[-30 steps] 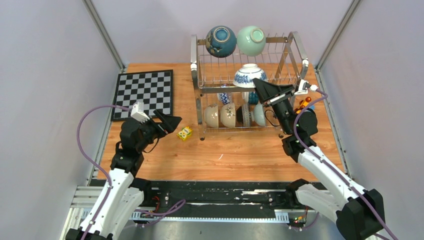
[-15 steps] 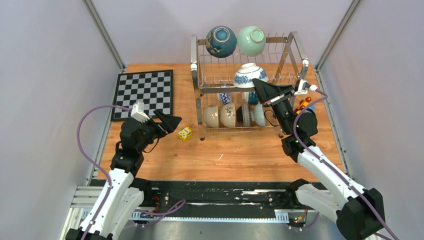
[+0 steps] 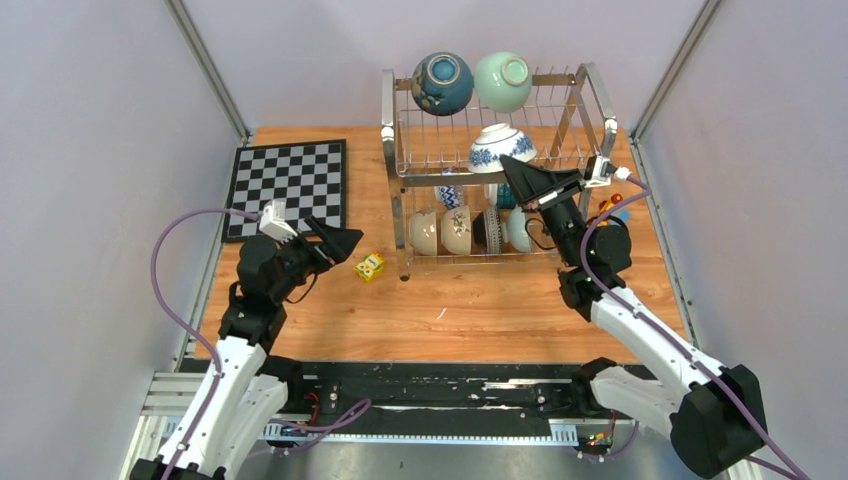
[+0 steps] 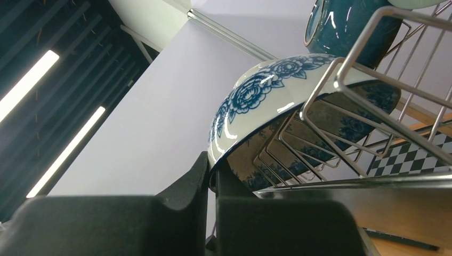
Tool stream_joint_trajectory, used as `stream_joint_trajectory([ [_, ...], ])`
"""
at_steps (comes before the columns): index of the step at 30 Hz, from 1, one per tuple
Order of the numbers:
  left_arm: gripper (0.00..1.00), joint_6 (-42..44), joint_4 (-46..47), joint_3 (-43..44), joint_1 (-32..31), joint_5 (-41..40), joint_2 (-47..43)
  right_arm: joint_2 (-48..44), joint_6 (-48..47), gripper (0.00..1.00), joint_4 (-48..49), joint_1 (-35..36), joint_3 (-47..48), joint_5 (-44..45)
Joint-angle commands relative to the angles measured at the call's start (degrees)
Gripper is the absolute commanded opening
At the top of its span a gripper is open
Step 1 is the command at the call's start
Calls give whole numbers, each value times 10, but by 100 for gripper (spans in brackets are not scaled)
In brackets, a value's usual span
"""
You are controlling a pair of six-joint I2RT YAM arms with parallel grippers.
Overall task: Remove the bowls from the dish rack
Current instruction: Pick up the bowl from the dish rack.
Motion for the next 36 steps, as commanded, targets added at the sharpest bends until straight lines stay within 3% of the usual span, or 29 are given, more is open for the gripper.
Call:
stream_joint_trajectory([
  [1, 99, -1, -8, 15, -3, 6, -4, 11, -17, 0, 36, -1, 3, -1],
  [36, 99, 4, -69, 76, -3, -18, -38, 80, -61, 0, 113, -1, 115, -42],
])
